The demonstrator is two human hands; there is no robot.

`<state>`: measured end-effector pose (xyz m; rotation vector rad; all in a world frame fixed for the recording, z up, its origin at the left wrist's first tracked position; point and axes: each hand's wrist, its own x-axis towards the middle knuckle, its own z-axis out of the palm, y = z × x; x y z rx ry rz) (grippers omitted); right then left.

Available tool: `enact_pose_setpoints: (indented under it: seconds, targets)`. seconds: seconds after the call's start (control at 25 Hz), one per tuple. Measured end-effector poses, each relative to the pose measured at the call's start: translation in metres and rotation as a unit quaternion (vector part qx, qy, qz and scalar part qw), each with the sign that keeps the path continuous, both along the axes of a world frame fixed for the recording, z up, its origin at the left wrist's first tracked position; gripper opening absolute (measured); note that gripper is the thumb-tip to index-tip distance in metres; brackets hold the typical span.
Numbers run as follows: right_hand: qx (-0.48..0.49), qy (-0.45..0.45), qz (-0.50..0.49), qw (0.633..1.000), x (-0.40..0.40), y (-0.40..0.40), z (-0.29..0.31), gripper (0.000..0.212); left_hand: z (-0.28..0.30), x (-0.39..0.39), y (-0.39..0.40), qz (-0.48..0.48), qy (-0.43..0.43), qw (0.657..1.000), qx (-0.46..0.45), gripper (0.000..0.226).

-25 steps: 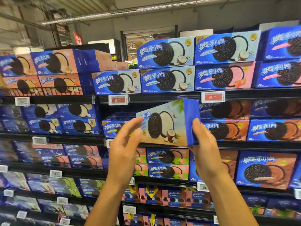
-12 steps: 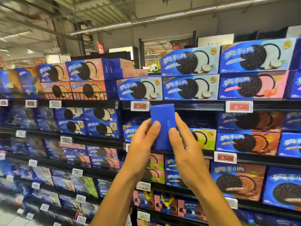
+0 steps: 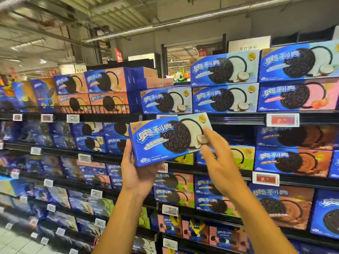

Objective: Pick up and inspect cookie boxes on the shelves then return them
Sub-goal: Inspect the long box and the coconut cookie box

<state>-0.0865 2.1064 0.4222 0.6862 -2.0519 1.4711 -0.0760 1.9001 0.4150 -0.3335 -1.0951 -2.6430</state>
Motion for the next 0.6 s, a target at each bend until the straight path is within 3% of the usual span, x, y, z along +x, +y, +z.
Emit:
enact_pose_setpoints:
  seconds: [0.08, 0.2, 0.36, 0.52, 0.6]
  targets:
    - [-0.013, -0.049, -0.044, 0.998, -0.009, 0.015, 0.000, 0.049, -0.004, -0.002, -0.009, -0.018, 0.005, 1.000, 0.024, 0.054]
    - [-0.055, -0.097, -0.006, 0.994, -0.017, 0.019, 0.003, 0.067, -0.007, -0.007, -0.020, -0.038, 0.016, 0.998, 0.040, 0.054]
    - [-0.062, -0.037, 0.009, 0.997, -0.023, 0.006, 0.014, 0.039, 0.006, -0.021, -0.033, -0.020, 0.035, 0.999, -0.013, 0.051]
    - [-0.136, 0.013, -0.029, 0.990, -0.037, -0.012, 0.036, 0.042, 0.041, -0.051, -0.062, 0.138, 0.043, 0.980, -0.137, 0.037]
    - [-0.150, 0.047, -0.057, 0.986, -0.048, -0.033, 0.054, 0.043, 0.064, -0.072, -0.079, 0.228, 0.042, 0.962, -0.142, 0.025]
